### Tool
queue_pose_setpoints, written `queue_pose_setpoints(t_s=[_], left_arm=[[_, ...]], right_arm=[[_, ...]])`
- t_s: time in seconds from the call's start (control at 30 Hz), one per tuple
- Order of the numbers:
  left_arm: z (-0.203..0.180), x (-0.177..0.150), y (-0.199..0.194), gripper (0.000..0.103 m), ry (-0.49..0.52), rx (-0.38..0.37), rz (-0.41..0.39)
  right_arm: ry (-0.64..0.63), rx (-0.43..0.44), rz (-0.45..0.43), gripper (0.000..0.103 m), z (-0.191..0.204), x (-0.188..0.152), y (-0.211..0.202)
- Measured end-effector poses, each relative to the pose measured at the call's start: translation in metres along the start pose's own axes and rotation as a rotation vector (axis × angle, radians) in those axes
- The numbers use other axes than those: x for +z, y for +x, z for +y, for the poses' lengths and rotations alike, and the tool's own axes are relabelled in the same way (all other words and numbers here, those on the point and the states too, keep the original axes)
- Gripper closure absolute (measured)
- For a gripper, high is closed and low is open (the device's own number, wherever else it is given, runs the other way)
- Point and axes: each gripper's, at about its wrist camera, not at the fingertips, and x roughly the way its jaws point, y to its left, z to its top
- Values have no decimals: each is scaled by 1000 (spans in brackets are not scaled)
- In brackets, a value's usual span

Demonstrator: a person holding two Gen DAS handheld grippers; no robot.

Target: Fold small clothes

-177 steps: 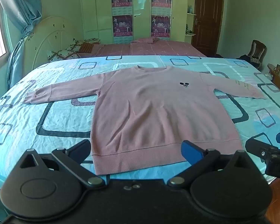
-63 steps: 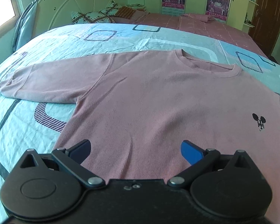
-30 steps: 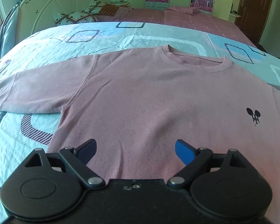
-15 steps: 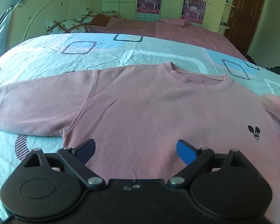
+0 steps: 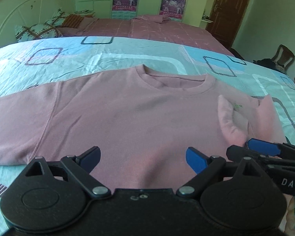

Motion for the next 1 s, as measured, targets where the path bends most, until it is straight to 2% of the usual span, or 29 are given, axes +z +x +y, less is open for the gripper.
queue_pose_setpoints(t_s=[0.07, 0.17, 0.27, 0.37, 0.5, 0.53, 0.73, 0.83, 1.0], left_arm=[[-18, 0, 3, 11, 62, -47, -4], [-54, -4, 11, 13, 195, -105, -3], [-90, -13, 23, 23, 332, -119, -5], [-112, -17, 38, 31, 381, -134, 2], [-128, -18, 53, 32, 424, -119, -13], [-130, -18, 57, 37, 433, -108, -12], [-122, -10, 71, 62, 391, -96, -69], [-117, -5, 71, 92, 345, -125, -97], [-89, 17, 51, 93, 142, -181, -165]], right_arm=[[20, -27, 1, 34, -9, -5, -13], [52, -125, -15, 34, -35, -16, -42], [101, -227, -32, 34, -64, -29, -63], [186, -301, -26, 34, -95, -41, -78], [261, -355, -36, 34, -120, -50, -95], [266, -364, -35, 34, -123, -52, -96], [303, -404, -37, 34, -137, -56, -97], [298, -422, -34, 34, -139, -54, -92], [304, -443, -46, 35, -145, -49, -81]])
